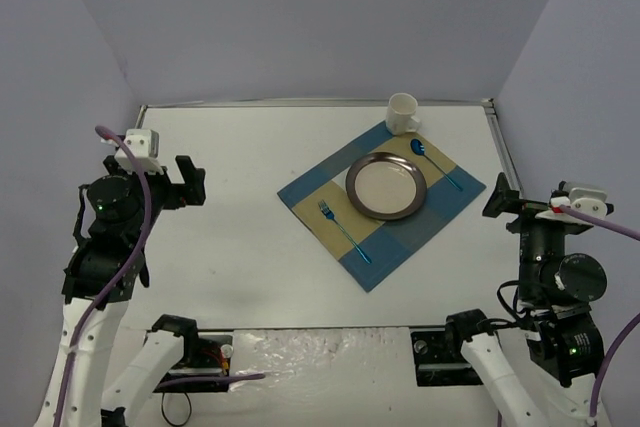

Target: Set the dinner table for one person

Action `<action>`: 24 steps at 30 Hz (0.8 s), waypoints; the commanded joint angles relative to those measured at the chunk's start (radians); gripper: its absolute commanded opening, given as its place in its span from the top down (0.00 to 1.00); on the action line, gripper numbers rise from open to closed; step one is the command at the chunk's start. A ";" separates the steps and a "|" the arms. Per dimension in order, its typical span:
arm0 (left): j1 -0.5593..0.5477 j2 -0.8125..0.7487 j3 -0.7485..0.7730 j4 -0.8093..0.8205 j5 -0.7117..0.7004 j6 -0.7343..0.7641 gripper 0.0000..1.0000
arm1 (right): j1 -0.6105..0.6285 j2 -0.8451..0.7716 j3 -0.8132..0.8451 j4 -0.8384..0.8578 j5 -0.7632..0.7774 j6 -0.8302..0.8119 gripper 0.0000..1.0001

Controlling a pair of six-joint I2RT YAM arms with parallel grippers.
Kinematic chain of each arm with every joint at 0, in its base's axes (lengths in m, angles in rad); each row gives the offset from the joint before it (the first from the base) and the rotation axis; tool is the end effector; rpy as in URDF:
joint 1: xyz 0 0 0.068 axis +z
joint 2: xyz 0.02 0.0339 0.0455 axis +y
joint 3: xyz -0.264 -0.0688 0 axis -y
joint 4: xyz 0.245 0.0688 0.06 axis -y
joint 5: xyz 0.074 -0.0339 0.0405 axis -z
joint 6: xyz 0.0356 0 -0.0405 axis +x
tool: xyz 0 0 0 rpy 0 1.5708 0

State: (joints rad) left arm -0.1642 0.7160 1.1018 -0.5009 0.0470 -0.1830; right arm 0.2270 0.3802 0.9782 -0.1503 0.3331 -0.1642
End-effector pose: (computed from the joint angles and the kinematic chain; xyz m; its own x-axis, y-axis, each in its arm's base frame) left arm 0.1320 -0.0236 0.4220 -0.1495 -0.1595 -0.9758 0.1852 0.9649 -0.1861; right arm 0.0422 -0.0022 0.4456 0.4039 -0.0652 -0.9125 0.1424 0.9898 -0.0077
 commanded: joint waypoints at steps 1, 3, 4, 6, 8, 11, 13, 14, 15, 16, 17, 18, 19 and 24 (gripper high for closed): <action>-0.002 -0.098 -0.059 -0.088 -0.042 0.005 0.03 | 0.009 -0.093 -0.082 0.018 0.012 0.063 0.00; -0.002 -0.158 -0.100 -0.096 -0.073 0.013 0.03 | 0.010 -0.156 -0.123 0.018 0.041 0.089 0.00; -0.001 -0.182 -0.122 -0.099 -0.081 0.014 0.03 | 0.010 -0.173 -0.142 0.018 0.044 0.094 0.00; -0.001 -0.237 -0.157 -0.096 -0.100 0.013 0.03 | 0.010 -0.208 -0.164 0.017 0.059 0.105 0.00; -0.001 -0.273 -0.199 -0.081 -0.116 0.009 0.03 | 0.011 -0.227 -0.178 0.018 0.067 0.127 0.00; -0.001 -0.299 -0.234 -0.076 -0.132 0.011 0.03 | 0.012 -0.242 -0.197 0.020 0.087 0.143 0.00; -0.001 -0.300 -0.250 -0.075 -0.140 0.015 0.03 | 0.016 -0.256 -0.208 0.019 0.107 0.154 0.00; -0.001 -0.300 -0.258 -0.075 -0.144 0.017 0.03 | 0.018 -0.266 -0.214 0.019 0.118 0.157 0.00; -0.002 -0.301 -0.267 -0.071 -0.150 0.017 0.03 | 0.018 -0.274 -0.221 0.018 0.131 0.159 0.00; -0.003 -0.304 -0.278 -0.064 -0.157 0.017 0.03 | 0.018 -0.282 -0.229 0.018 0.147 0.161 0.00; -0.002 -0.307 -0.288 -0.058 -0.161 0.016 0.03 | 0.019 -0.290 -0.235 0.019 0.162 0.163 0.00; -0.001 -0.312 -0.302 -0.050 -0.164 0.012 0.03 | 0.020 -0.294 -0.243 0.019 0.166 0.164 0.00; -0.001 -0.316 -0.316 -0.043 -0.165 0.007 0.03 | 0.020 -0.297 -0.250 0.018 0.165 0.164 0.00; 0.001 -0.318 -0.329 -0.038 -0.187 0.010 0.03 | 0.021 -0.307 -0.263 0.017 0.130 0.164 0.00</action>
State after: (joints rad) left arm -0.1642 0.3885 0.7580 -0.6136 -0.1031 -0.1825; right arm 0.2385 0.0683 0.7206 -0.2065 0.4568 -0.0143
